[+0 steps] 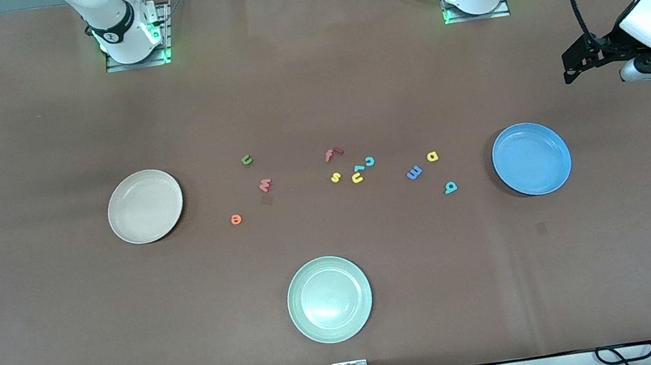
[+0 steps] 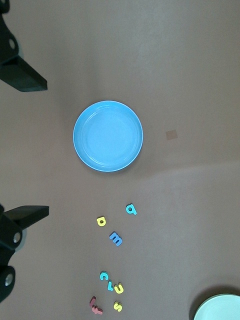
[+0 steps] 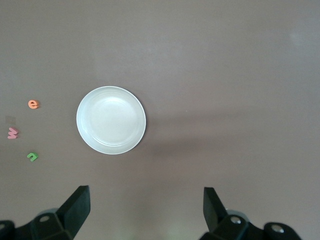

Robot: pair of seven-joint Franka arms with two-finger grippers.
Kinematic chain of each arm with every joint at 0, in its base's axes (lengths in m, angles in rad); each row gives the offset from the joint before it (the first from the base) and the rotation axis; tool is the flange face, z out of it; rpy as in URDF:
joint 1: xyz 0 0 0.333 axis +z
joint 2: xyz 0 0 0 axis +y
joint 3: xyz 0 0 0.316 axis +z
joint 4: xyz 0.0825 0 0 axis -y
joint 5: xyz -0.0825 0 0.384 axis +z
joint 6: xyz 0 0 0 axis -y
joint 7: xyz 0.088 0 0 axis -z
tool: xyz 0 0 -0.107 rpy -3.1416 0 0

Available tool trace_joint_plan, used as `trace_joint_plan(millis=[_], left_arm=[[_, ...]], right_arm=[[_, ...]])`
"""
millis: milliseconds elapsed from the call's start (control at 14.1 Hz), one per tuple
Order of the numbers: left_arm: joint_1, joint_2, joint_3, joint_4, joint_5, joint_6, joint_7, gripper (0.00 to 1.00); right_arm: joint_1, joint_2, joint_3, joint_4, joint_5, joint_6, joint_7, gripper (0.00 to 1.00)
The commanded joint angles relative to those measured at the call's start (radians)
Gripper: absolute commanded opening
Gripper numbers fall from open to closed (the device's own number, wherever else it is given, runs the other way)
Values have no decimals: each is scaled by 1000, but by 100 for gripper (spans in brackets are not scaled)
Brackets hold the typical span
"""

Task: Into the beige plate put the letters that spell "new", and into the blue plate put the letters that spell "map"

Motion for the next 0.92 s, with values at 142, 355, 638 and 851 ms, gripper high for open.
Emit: trace_joint_plan(millis=[142, 355, 638, 851], left_arm=[[-4, -1, 1, 14, -1, -12, 20, 100], [-4, -1, 1, 14, -1, -12, 20, 100], [-3, -1, 1, 14, -1, -13, 18, 100], [-4, -1, 1, 14, -1, -15, 18, 100]], right_arm=[[-5, 13, 10, -10, 16, -21, -23, 100], [37, 85, 16, -47, 20, -4, -18, 100], [210, 212, 16, -56, 32, 43, 18, 100], [344, 277, 16, -122, 34, 227, 180, 100]])
